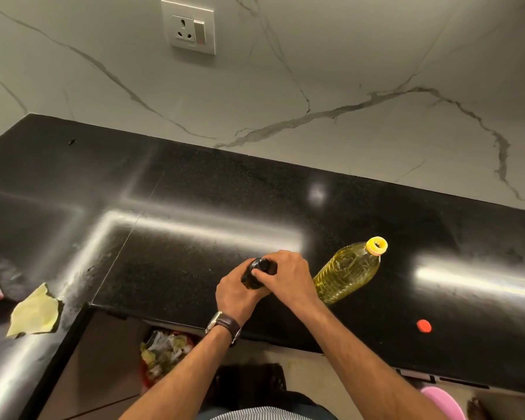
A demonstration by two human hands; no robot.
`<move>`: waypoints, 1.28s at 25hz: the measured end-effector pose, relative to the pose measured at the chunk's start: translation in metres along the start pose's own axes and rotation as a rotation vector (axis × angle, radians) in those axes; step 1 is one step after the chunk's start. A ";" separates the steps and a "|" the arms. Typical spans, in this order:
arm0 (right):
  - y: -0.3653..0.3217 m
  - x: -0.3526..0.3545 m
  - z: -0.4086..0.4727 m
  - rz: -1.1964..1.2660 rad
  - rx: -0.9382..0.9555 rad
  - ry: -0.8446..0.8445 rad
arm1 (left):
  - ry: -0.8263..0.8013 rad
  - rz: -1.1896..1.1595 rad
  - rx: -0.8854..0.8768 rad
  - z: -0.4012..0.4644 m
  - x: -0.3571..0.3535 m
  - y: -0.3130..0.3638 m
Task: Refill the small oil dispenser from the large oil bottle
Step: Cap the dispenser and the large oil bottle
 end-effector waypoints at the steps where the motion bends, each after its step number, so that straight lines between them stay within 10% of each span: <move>1: 0.000 0.000 0.000 0.007 -0.006 -0.006 | -0.002 0.007 0.004 0.001 0.000 -0.001; 18: 0.083 -0.013 -0.113 0.342 -0.250 -0.055 | -0.067 0.189 -0.031 -0.090 -0.046 -0.034; 25: 0.247 0.038 -0.183 0.054 -0.723 0.279 | -0.154 0.080 -0.202 -0.062 -0.102 0.044; 32: 0.299 0.068 -0.152 0.000 -0.850 0.102 | -0.058 -0.014 -0.267 -0.007 -0.122 0.119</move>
Point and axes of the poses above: each hand's wrist, its own z-axis towards the middle knuckle, its own x-axis out of the back of the hand, y = z × x, the point moved 1 cm from there along z, towards the middle knuckle, and after that the axes turned 9 degrees about -y, right-handed, at the moved point
